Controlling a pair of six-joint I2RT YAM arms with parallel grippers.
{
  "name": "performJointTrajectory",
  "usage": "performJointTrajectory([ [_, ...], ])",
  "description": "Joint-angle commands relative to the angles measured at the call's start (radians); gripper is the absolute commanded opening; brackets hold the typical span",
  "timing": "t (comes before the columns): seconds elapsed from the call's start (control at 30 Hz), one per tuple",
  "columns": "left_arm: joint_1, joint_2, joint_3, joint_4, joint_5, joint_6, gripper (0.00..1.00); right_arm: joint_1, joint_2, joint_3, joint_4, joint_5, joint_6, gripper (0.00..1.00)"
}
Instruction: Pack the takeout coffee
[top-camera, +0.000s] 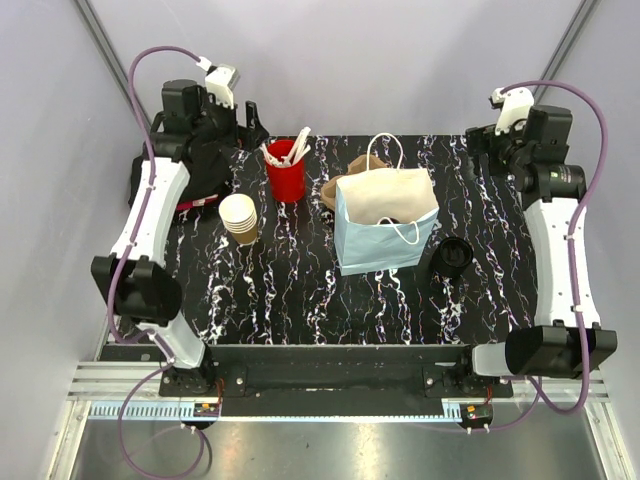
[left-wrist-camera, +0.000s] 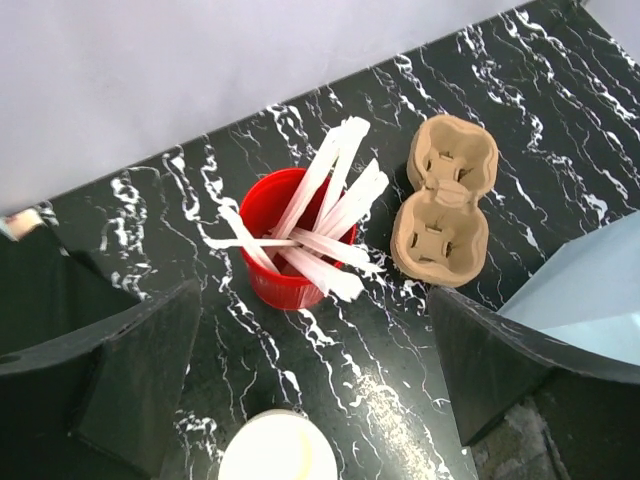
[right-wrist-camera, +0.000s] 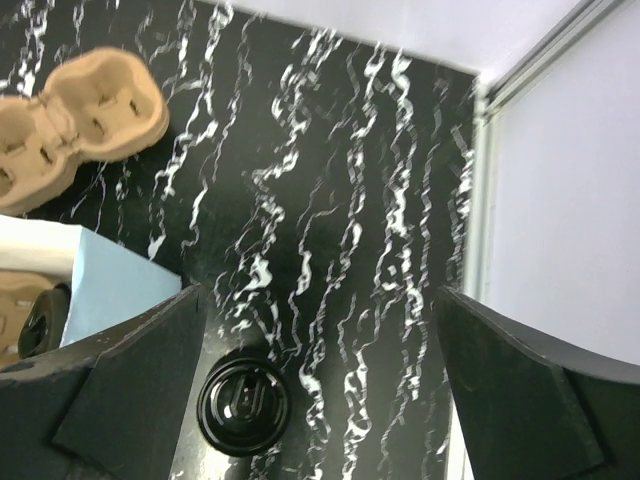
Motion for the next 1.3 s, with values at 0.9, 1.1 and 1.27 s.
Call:
performJointTrajectory([
  [0.9,0.002,0.308,0.133,0.167,0.167,0.041,0.91,-0.001,0.035,-0.129,0.114,-0.098,0.069,1.0],
  [1.1,0.002,0.325,0.13,0.177,0.141,0.046,0.91,-0.001,0.039,-0.133,0.114,-0.102,0.069,1.0],
  [1.27,0.002,0.345,0.149,0.172,0.126,0.055,0.91,-0.001,0.039,-0.135,0.114,-0.108,0.069,1.0],
])
